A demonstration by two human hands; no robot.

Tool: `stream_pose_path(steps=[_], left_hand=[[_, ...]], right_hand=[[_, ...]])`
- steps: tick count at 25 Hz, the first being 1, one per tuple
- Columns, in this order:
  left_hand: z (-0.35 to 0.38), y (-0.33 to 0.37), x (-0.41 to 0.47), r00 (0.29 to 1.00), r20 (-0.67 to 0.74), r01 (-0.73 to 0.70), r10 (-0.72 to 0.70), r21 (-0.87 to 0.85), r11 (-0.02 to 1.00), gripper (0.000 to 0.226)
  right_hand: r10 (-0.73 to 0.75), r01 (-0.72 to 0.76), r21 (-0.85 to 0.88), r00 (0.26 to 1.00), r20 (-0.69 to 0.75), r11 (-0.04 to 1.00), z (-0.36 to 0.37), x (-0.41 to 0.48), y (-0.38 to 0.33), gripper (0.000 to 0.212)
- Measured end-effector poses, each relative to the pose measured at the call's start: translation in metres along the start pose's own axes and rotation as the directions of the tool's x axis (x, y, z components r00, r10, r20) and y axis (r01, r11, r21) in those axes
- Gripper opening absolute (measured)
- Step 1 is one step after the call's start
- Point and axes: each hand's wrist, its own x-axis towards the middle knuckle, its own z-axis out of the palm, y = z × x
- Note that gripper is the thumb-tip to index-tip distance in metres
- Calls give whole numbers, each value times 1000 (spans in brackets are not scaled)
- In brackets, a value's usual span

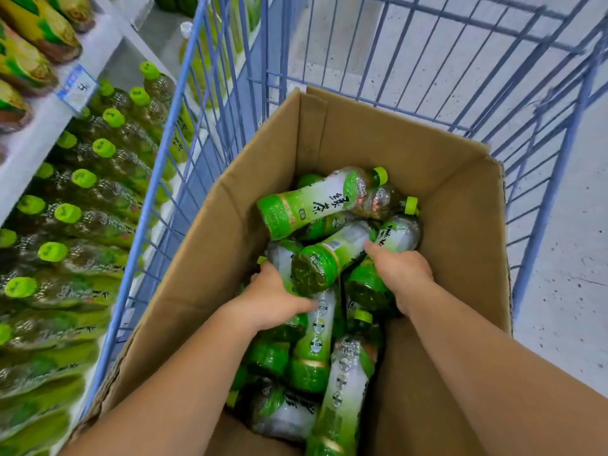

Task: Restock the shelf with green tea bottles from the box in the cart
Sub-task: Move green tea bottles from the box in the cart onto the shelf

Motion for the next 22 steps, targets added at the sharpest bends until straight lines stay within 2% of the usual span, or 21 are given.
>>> stream_pose_path(steps=[2, 4, 7, 9, 12, 14, 18, 20, 22], left_hand=[[6, 7, -6, 999, -37, 39, -37, 39, 999, 127], [9, 10, -10, 995, -69, 63, -65, -31, 998, 113], [1, 9, -25, 996, -13, 83, -87, -209, 974, 93], [0, 4, -42, 994, 29, 107, -103, -268, 957, 85], [3, -8, -69, 990, 64, 137, -123, -313, 940, 90], [2, -13, -83, 989, 81, 146, -125, -367, 919, 82], [-5, -21, -118, 997, 35, 74, -65, -448, 891, 38], [-10, -23, -134, 1000, 16, 9, -1, -459, 888, 26], [-15, -25, -147, 998, 2, -60, 69, -463, 885, 22]], right_hand=[[-2, 2, 31, 1000, 12, 1000, 1, -3, 1, 76], [3, -4, 77, 1000, 15, 997, 2, -10, 3, 69], [-13, 13, 123, 1000, -1, 992, 5, -18, 12, 49], [8, -12, 160, 1000, 29, 987, 7, -30, 19, 41], [13, -37, 199, 993, 121, 979, 11, -47, 33, 28], [-16, -16, 197, 988, 156, 980, 11, -55, 44, 26], [-4, -73, 271, 962, 274, 960, 8, -69, 62, 36], [9, -133, 330, 935, 353, 934, 5, -78, 69, 38], [-17, -161, 383, 907, 420, 910, 0, -92, 73, 29]])
